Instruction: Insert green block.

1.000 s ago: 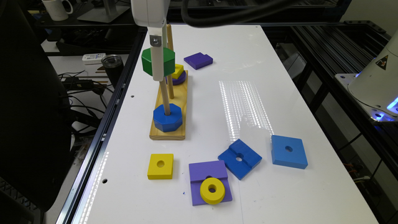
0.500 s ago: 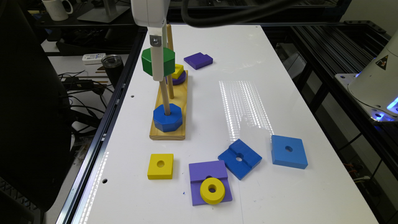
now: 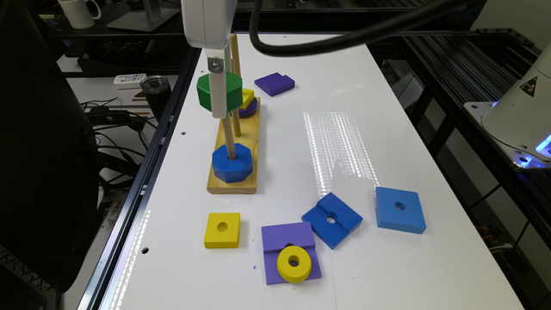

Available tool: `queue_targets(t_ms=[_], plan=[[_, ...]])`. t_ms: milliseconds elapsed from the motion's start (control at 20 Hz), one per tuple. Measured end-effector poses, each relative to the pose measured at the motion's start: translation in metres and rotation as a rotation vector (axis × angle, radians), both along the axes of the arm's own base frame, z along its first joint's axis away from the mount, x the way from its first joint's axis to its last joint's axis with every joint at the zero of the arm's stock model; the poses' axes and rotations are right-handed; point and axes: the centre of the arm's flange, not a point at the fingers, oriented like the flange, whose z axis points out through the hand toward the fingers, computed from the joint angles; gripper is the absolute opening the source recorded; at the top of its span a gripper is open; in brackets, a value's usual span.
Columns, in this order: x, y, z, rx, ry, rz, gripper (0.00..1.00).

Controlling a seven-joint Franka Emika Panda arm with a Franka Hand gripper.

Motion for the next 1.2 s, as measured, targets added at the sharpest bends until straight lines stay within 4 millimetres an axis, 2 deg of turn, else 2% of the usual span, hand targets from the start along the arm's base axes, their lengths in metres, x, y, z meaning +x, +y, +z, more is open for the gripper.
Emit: queue_targets(t_ms=[1200], plan=[[0.003,-0.001,-0.025,0.0,0.014,0.002,0.0]])
